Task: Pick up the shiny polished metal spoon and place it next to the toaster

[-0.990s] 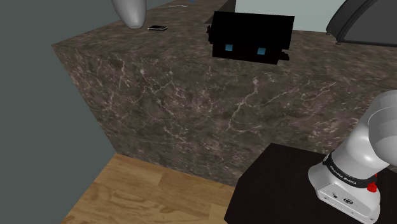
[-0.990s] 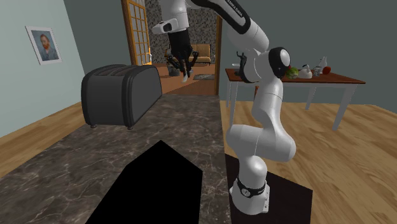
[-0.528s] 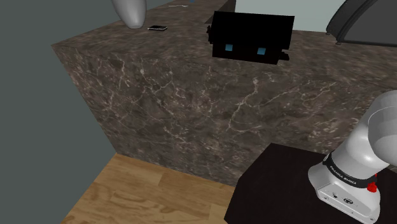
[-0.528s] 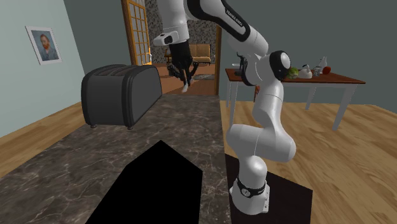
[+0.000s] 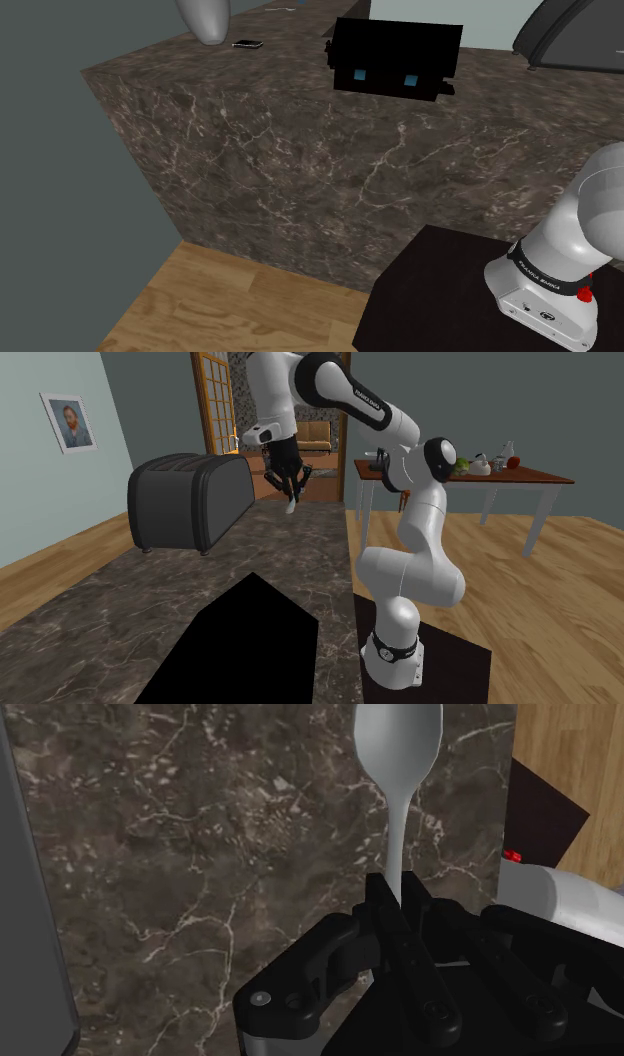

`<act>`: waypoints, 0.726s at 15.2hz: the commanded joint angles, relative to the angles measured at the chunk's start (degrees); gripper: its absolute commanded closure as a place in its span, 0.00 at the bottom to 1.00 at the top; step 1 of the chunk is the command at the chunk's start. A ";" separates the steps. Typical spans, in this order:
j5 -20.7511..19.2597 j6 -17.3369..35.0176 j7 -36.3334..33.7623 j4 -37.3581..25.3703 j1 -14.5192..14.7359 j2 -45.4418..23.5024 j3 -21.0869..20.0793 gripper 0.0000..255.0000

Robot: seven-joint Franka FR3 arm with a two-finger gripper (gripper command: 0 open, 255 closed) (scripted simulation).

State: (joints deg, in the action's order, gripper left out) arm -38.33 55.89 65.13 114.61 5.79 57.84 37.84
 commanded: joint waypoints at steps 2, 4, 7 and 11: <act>-0.57 1.34 -0.59 2.92 -0.58 1.62 0.48 1.00; -0.98 2.29 -0.99 4.81 -0.89 2.59 0.92 1.00; -1.66 3.71 -1.56 7.55 -1.36 3.99 1.64 1.00; -2.68 5.57 -2.26 11.06 -1.98 5.75 2.74 1.00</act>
State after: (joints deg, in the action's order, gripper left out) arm -40.74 60.78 63.17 124.64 3.89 63.19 40.19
